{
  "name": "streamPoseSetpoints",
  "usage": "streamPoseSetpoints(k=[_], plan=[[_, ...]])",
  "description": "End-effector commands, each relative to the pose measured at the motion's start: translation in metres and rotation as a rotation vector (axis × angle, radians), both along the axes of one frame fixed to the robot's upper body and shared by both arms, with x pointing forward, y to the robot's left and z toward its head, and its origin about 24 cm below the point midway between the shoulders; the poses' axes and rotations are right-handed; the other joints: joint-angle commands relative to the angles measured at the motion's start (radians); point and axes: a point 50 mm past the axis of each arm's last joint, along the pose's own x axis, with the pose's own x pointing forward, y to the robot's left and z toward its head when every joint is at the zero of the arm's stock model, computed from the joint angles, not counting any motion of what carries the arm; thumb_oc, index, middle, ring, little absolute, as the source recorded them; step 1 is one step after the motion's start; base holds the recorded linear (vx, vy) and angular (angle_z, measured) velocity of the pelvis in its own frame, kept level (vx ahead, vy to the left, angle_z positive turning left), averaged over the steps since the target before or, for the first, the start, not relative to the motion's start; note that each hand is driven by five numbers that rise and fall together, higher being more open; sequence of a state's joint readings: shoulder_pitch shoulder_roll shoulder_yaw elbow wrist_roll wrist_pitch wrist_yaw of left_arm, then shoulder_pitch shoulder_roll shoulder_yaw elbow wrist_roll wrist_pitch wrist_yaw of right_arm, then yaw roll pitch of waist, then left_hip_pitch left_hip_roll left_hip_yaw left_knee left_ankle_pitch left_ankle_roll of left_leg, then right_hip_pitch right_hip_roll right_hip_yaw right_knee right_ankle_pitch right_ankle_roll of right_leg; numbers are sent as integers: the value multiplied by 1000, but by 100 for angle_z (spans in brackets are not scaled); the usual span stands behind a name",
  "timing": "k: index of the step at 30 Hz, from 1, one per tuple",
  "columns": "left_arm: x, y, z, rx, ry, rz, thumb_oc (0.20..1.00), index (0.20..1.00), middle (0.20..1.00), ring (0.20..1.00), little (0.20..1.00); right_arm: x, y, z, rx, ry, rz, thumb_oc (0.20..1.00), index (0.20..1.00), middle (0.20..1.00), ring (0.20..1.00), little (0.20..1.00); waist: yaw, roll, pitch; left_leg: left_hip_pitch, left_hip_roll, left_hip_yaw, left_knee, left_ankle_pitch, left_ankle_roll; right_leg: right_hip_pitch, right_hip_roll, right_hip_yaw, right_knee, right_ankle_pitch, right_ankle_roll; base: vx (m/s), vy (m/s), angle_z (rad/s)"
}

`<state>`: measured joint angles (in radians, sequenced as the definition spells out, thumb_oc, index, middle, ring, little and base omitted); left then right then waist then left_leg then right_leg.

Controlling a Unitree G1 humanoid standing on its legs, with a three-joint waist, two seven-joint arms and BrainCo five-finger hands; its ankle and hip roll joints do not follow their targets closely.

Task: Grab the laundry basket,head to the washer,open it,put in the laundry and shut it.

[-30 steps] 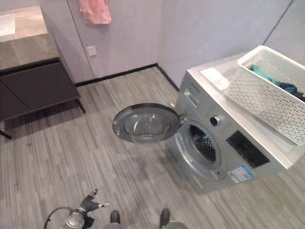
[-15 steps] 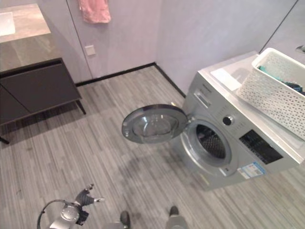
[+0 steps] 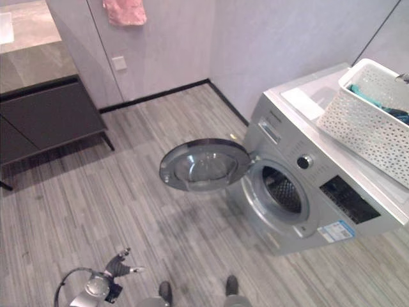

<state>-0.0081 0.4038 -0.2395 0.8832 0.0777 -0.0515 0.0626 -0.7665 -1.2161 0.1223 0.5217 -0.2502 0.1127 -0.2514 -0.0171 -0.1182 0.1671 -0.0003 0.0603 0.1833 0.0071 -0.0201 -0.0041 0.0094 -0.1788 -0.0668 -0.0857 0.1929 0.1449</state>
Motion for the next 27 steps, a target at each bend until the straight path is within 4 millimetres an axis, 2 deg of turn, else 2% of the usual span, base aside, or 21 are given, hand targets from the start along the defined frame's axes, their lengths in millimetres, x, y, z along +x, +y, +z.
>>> streamPoseSetpoints(k=[1,7,8,13,14,16,17,18,22,24,25,26,27], plan=[[-14,3,-6,11,36,2,1000,1000,1000,1000,1000,-6,3,29,-34,-97,-9,1000,1000,1000,1000,1000,29,2,-58,-38,-2,-49,81,-107,25,0,-85,-21,128,-63,41,-2,-1,-18],[-17,2,-9,15,47,23,1000,1000,1000,1000,1000,-10,-7,8,119,-164,39,1000,1000,1000,1000,1000,20,3,-65,-31,-8,-58,63,-100,23,10,-89,-34,120,-69,44,-8,2,-5],[-17,2,-9,16,45,31,1000,1000,1000,1000,1000,-15,-8,-1,150,-181,47,1000,1000,1000,1000,1000,14,5,-65,-28,-9,-57,60,-99,23,11,-91,-35,116,-66,46,-12,8,9],[-20,2,-11,21,55,47,1000,1000,1000,1000,1000,-29,-13,-16,175,-227,38,1000,1000,1000,1000,1000,2,7,-67,-23,-8,-50,53,-98,22,10,-93,-36,111,-64,48,-5,8,6],[-23,5,-12,27,57,62,1000,1000,1000,1000,1000,-41,-24,-31,194,-223,0,1000,1000,1000,1000,1000,-2,8,-66,-20,-6,-41,49,-99,24,6,-95,-37,109,-56,52,0,0,0],[-26,8,-12,30,58,85,1000,1000,1000,1000,1000,-52,-31,-48,222,-209,-24,1000,1000,1000,1000,1000,-10,11,-63,-15,-3,-27,41,-97,25,0,-96,-39,110,-51,56,-32,2,-6],[-29,11,-12,38,67,99,1000,1000,1000,1000,1000,-63,-35,-67,262,-197,-44,1000,1000,1000,1000,1000,-16,12,-64,-7,-2,-14,29,-94,25,-5,-96,-39,111,-46,58,-21,3,-15],[-29,12,-12,41,68,96,1000,1000,1000,1000,1000,-65,-36,-69,264,-196,-47,1000,1000,1000,1000,1000,-12,10,-65,-6,-2,-14,27,-93,25,-5,-95,-38,111,-46,58,-9,11,-30],[-32,14,-13,41,68,141,1000,1000,1000,1000,1000,-87,-35,-113,394,-200,-33,1000,1000,1000,1000,1000,-32,15,-63,10,-5,-6,10,-86,24,-10,-96,-34,120,-45,59,2,11,-29],[-32,14,-13,36,54,164,1000,1000,1000,1000,1000,-104,-30,-149,486,-179,-36,1000,1000,1000,1000,1000,-45,20,-61,12,-5,-5,6,-84,24,-11,-96,-36,122,-50,60,6,-11,-11],[-33,14,-14,30,47,186,1000,1000,1000,1000,1000,-113,-21,-187,682,-161,20,1000,1000,1000,1000,1000,-58,25,-54,19,-3,-5,9,-90,22,-10,-95,-35,124,-62,58,-7,-15,-15],[-33,15,-13,32,48,185,1000,1000,1000,1000,1000,-114,-21,-187,685,-161,20,1000,1000,1000,1000,1000,-57,21,-55,16,-4,-5,9,-85,22,-12,-96,-35,123,-58,57,-20,-14,-9],[-34,15,-13,26,43,193,1000,1000,1000,1000,1000,-118,-15,-208,782,-145,41,1000,1000,1000,1000,1000,-61,22,-53,15,-3,-4,10,-84,22,-13,-96,-35,121,-61,56,0,0,0]])
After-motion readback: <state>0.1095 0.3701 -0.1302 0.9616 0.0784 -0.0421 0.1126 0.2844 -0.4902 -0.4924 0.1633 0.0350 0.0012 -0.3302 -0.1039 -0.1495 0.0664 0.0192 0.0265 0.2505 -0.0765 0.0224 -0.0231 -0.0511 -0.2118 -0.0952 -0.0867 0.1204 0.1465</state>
